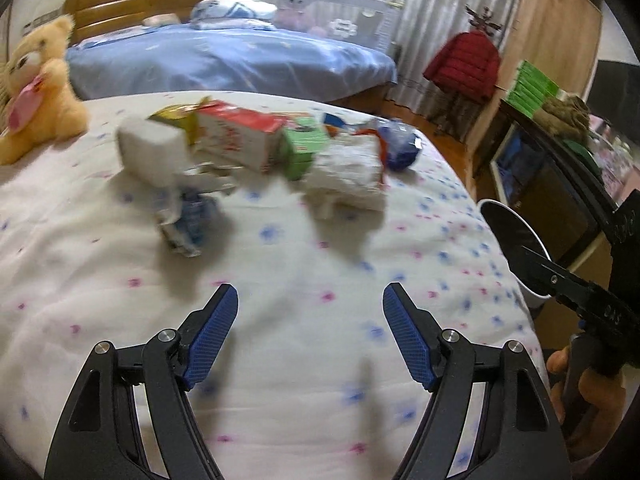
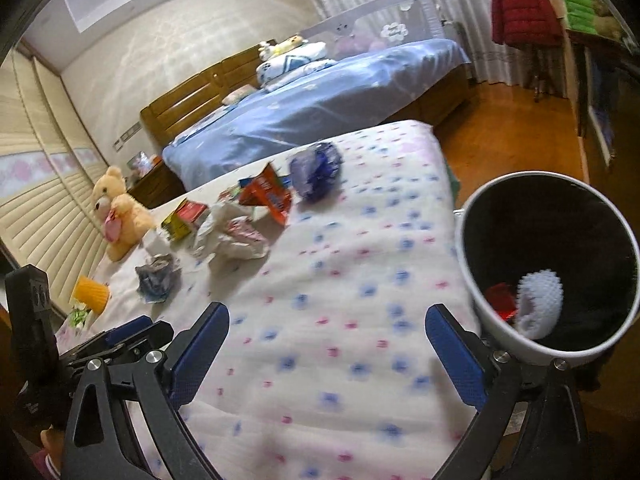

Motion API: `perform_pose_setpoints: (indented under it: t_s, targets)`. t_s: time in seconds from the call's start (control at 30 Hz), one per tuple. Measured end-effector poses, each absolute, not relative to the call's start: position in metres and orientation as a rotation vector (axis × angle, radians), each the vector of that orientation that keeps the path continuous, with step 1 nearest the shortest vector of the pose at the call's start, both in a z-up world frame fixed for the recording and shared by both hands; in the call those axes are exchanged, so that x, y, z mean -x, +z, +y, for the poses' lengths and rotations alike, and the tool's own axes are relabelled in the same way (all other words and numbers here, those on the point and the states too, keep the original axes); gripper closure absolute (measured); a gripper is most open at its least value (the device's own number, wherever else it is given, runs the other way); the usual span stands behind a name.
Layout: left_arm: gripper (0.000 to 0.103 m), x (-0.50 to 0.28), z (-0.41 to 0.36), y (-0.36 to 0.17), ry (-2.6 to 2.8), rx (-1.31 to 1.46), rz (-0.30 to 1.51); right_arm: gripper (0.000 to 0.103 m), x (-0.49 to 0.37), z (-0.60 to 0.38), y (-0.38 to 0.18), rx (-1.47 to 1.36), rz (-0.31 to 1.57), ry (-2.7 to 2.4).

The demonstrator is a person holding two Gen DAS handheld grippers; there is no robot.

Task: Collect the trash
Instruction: 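Grasp the crumpled tissue with the right tool while the left tool grasps the foil wrapper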

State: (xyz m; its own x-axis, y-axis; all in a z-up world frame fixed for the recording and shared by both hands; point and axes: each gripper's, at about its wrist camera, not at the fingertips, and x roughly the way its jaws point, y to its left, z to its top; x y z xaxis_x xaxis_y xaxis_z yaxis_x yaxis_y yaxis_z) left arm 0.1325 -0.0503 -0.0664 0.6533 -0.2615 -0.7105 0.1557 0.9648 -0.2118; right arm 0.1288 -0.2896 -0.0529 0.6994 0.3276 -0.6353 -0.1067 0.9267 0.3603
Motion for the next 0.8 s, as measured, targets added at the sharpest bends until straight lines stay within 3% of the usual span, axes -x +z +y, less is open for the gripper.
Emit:
perform_pose_setpoints:
  t_s: [0.8]
  targets:
    - [0.026, -0.162, 0.016, -0.073, -0.091, 0.181, 0.855, 0.003, -0.181, -0.210, -0.062, -0.225, 0.803, 0.400]
